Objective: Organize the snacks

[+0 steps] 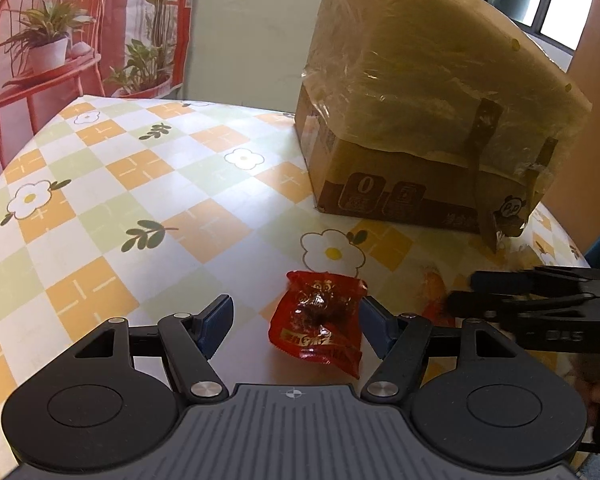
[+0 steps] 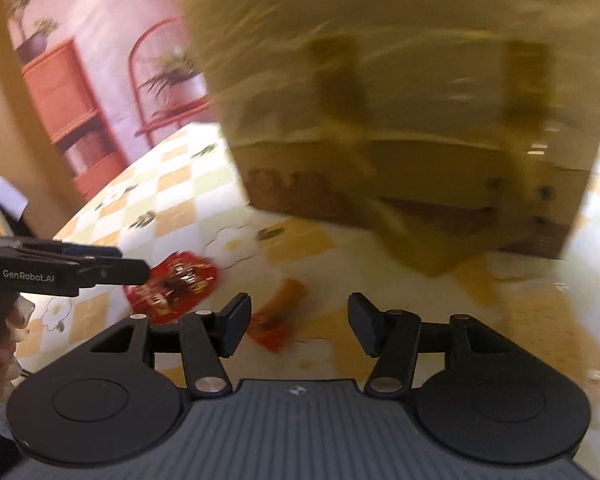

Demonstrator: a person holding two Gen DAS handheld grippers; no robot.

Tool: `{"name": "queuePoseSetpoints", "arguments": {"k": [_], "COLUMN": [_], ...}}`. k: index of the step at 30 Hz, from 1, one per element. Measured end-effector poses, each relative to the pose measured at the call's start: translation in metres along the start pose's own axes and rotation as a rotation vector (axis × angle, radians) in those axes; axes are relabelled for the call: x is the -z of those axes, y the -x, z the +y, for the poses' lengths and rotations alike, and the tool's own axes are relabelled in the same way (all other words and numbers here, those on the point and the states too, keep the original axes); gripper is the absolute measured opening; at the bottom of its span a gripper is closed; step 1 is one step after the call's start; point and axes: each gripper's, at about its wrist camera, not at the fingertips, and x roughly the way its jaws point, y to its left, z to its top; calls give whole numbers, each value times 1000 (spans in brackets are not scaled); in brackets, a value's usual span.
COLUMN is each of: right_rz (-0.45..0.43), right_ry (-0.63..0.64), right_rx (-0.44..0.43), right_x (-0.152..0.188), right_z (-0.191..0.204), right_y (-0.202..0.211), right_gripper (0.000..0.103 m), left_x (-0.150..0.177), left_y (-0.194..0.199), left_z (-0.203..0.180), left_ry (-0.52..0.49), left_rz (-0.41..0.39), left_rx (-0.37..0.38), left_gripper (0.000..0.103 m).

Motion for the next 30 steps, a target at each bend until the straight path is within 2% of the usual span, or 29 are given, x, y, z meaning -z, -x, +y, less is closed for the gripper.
{"name": "queuePoseSetpoints", "arguments": {"k": [8, 9, 10, 12, 13, 17, 24, 30], "right_rz": [69, 72, 73, 63, 59, 48, 29, 13], "right_ry": [-11, -3, 10, 40, 51, 46, 9, -6], "right_rx": [62, 69, 82, 92, 96, 100, 105, 107], "right_x": [-9, -8, -7, -3, -1, 7, 19, 24], "right_z": [12, 13, 14, 15, 15, 12, 2, -1], "right_y": [-30, -31, -31, -28, -27, -18, -1, 4], "right_gripper": [56, 48, 44, 42, 38, 38, 38, 38], "left_x": [6, 7, 8, 8, 8, 6, 1, 4], "left_y": [-7, -9, -11, -14, -16, -25, -34, -33], "left_z": [-3, -4, -5, -6, -7, -10, -7, -21], "left_ry": [-4, -10, -16, -28, -35, -50, -20, -74], "left_rz": [11, 15, 19, 26, 28, 29, 9, 15], "left_rx": [28, 28, 29, 30, 29, 7, -31, -80], "left_gripper": [72, 72, 72, 72, 72, 72, 70, 68]}}
